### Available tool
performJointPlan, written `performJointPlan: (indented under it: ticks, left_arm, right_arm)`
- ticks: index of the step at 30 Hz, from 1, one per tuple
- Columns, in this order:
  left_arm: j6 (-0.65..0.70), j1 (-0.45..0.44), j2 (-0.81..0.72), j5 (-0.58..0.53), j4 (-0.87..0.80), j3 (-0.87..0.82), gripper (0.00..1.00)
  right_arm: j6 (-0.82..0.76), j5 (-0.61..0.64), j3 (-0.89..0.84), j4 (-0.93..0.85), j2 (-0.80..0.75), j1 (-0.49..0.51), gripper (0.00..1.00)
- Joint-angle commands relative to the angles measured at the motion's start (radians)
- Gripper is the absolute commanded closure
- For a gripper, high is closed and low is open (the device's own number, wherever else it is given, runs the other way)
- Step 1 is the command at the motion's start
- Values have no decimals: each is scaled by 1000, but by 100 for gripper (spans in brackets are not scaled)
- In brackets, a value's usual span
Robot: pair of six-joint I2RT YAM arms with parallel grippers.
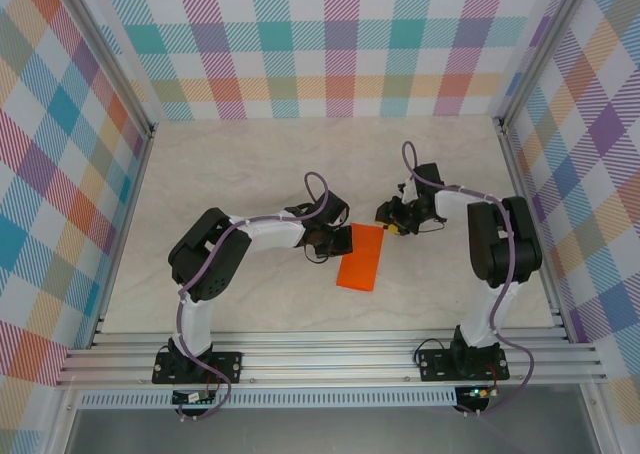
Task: Fold a paper plane with a square sheet of paper (pick it up from the middle)
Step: Fold the square sheet of paper in half at the center of the table.
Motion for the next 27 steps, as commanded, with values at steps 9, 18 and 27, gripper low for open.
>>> performJointPlan:
  ticks: [9,18,27]
  left_arm:
    - [8,-20,23,-9,-101,-39,100]
    - [3,-21,31,-3,-93,-36,100]
    - [3,-21,29,-6,-97,-36,100]
  right_arm:
    - [24,-193,-100,58,-112,-4,59]
    - [-7,-141,-161,23,-70,7,58]
    - [6,-197,-159,39,-110,8,57]
